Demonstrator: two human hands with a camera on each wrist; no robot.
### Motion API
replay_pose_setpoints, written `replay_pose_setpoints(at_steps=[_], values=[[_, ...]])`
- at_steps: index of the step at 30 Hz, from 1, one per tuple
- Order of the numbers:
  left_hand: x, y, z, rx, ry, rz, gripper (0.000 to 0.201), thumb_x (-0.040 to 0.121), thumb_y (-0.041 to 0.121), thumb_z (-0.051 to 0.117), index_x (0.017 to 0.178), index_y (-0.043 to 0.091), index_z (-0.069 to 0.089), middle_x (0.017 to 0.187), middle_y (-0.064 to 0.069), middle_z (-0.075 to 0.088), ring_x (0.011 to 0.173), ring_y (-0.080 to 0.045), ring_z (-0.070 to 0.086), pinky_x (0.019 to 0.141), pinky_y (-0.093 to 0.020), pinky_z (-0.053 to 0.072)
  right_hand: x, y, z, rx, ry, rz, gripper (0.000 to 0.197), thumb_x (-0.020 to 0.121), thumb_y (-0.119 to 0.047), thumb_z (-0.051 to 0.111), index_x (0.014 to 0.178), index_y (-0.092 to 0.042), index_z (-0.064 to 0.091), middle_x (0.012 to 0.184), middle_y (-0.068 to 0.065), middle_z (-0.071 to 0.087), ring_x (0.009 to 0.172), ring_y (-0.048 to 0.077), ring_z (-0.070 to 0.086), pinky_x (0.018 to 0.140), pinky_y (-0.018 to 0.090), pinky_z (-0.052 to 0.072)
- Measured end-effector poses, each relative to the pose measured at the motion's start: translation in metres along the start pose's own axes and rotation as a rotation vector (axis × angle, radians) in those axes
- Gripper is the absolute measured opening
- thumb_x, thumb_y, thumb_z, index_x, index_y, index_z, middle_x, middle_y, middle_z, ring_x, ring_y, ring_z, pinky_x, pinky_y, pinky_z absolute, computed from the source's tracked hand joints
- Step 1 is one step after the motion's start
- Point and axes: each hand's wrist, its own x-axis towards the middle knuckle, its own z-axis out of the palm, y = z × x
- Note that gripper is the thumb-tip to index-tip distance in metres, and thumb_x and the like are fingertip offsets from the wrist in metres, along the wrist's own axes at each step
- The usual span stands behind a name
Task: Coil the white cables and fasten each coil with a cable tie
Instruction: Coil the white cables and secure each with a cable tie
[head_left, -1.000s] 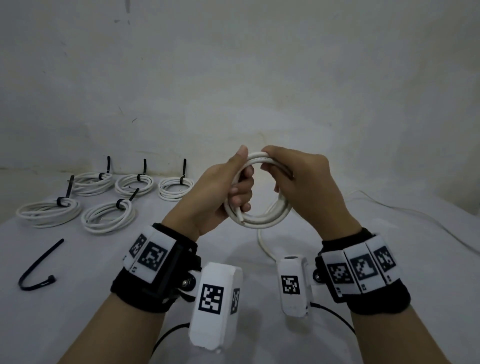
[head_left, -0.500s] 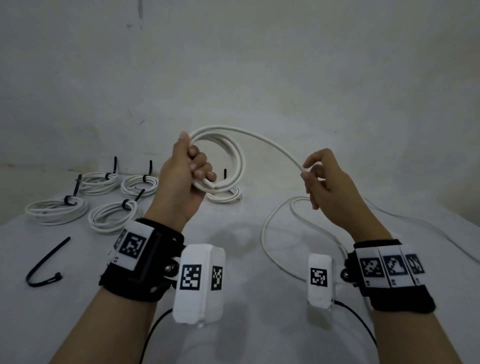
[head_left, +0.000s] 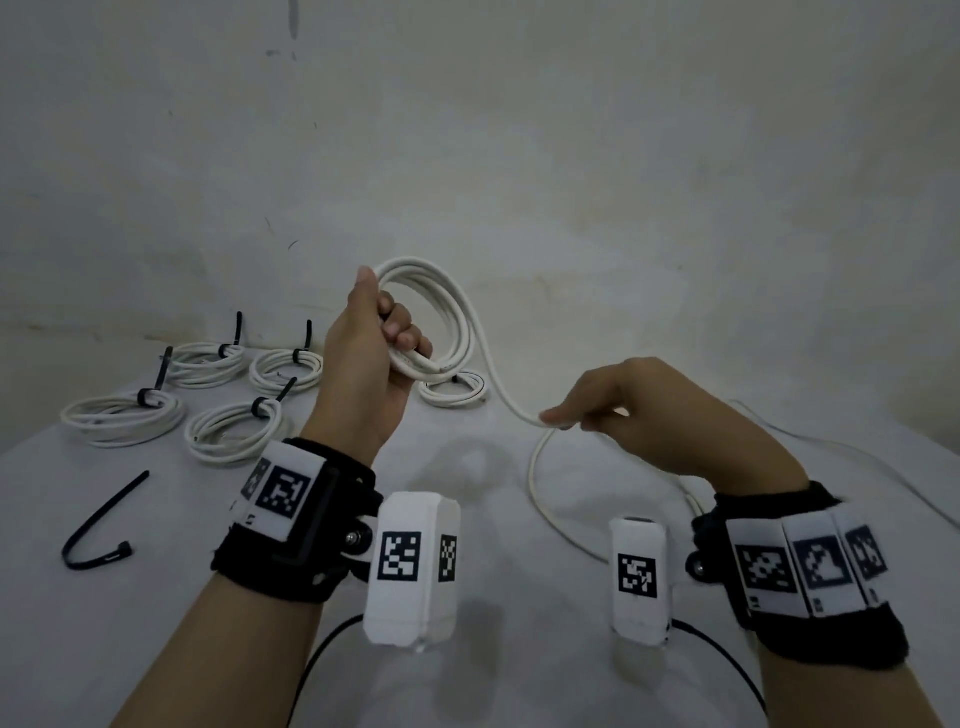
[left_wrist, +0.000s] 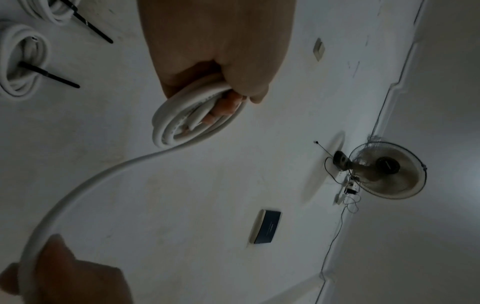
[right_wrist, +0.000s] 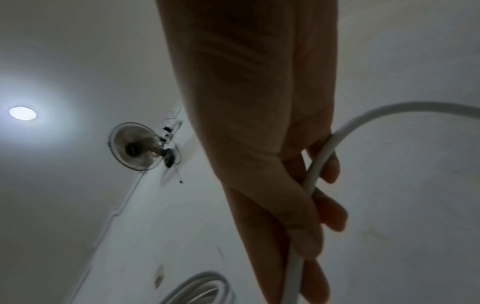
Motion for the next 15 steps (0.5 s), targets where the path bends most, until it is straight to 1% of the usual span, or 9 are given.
replay_pose_setpoints(at_steps=[1, 3, 5, 7, 8, 9, 11, 13, 15], values=[[-0.001, -0.001, 0.001, 0.031, -0.007, 0.006, 0.039, 0.1, 0.042, 0.036, 0.068, 0.02, 0.038, 0.044, 0.01, 0.033, 0.037, -0.003, 0.035, 0.048, -0.018, 0.042, -0.001, -0.008, -0.001, -0.041, -0.018, -0.021, 0.046, 0.086, 0.008, 0.054, 0.099, -0.031, 0.075, 0.09, -0.015, 0.07, 0.083, -0.006, 0.06, 0.074, 0.01, 0.044], [-0.005, -0.003, 0.005, 0.096, -0.037, 0.016, 0.038, 0.101, 0.04, 0.036, 0.068, 0.019, 0.037, 0.044, 0.009, 0.033, 0.038, -0.005, 0.035, 0.048, -0.019, 0.042, -0.004, -0.025, -0.004, -0.143, -0.032, -0.067, 0.046, 0.089, 0.004, 0.053, 0.101, -0.035, 0.073, 0.093, -0.018, 0.068, 0.084, -0.004, 0.056, 0.072, 0.004, 0.034], [-0.008, -0.005, 0.009, 0.158, -0.084, 0.008, 0.038, 0.101, 0.038, 0.035, 0.069, 0.018, 0.037, 0.045, 0.009, 0.032, 0.039, -0.006, 0.035, 0.049, -0.02, 0.043, -0.008, -0.041, -0.008, -0.214, -0.029, -0.108, 0.041, 0.092, -0.003, 0.053, 0.101, -0.038, 0.072, 0.09, -0.021, 0.063, 0.085, -0.002, 0.049, 0.072, 0.007, 0.028], [-0.013, -0.008, 0.014, 0.224, -0.15, -0.015, 0.038, 0.101, 0.037, 0.034, 0.069, 0.018, 0.036, 0.045, 0.008, 0.032, 0.039, -0.006, 0.035, 0.048, -0.02, 0.043, -0.012, -0.052, -0.01, -0.162, -0.021, -0.165, 0.034, 0.093, -0.007, 0.055, 0.098, -0.035, 0.073, 0.087, -0.019, 0.065, 0.084, 0.001, 0.051, 0.076, 0.014, 0.032], [-0.016, -0.01, 0.017, 0.261, -0.185, -0.027, 0.038, 0.101, 0.037, 0.034, 0.069, 0.017, 0.036, 0.045, 0.008, 0.033, 0.039, -0.007, 0.035, 0.048, -0.02, 0.043, -0.012, -0.055, -0.01, -0.103, -0.01, -0.188, 0.031, 0.092, -0.007, 0.057, 0.097, -0.032, 0.075, 0.086, -0.017, 0.066, 0.083, 0.002, 0.055, 0.077, 0.016, 0.037], [-0.019, -0.013, 0.019, 0.293, -0.22, -0.042, 0.038, 0.101, 0.037, 0.033, 0.069, 0.017, 0.036, 0.046, 0.007, 0.033, 0.039, -0.007, 0.036, 0.048, -0.02, 0.042, -0.012, -0.056, -0.009, -0.038, 0.014, -0.203, 0.026, 0.09, -0.008, 0.061, 0.095, -0.028, 0.076, 0.084, -0.017, 0.066, 0.081, 0.001, 0.057, 0.077, 0.015, 0.04], [-0.025, -0.02, 0.023, 0.352, -0.28, -0.076, 0.039, 0.102, 0.036, 0.033, 0.069, 0.016, 0.037, 0.047, 0.006, 0.035, 0.042, -0.009, 0.037, 0.046, -0.02, 0.038, -0.009, -0.055, -0.006, 0.076, 0.111, -0.227, 0.015, 0.084, -0.009, 0.068, 0.088, -0.021, 0.076, 0.079, -0.017, 0.065, 0.075, -0.003, 0.058, 0.071, 0.009, 0.04], [-0.031, -0.027, 0.025, 0.423, -0.327, -0.088, 0.039, 0.101, 0.037, 0.034, 0.071, 0.013, 0.041, 0.053, 0.002, 0.04, 0.048, -0.013, 0.04, 0.048, -0.023, 0.034, -0.007, -0.054, -0.003, 0.129, 0.244, -0.255, 0.008, 0.078, -0.01, 0.074, 0.079, -0.018, 0.072, 0.074, -0.015, 0.066, 0.068, -0.002, 0.055, 0.064, 0.008, 0.038], [-0.035, -0.031, 0.026, 0.46, -0.366, -0.095, 0.038, 0.101, 0.037, 0.036, 0.078, 0.009, 0.045, 0.06, -0.004, 0.044, 0.053, -0.016, 0.043, 0.052, -0.028, 0.036, -0.005, -0.05, 0.0, 0.131, 0.368, -0.264, 0.012, 0.074, -0.012, 0.077, 0.074, -0.015, 0.065, 0.068, -0.013, 0.062, 0.062, 0.0, 0.052, 0.059, 0.009, 0.036]])
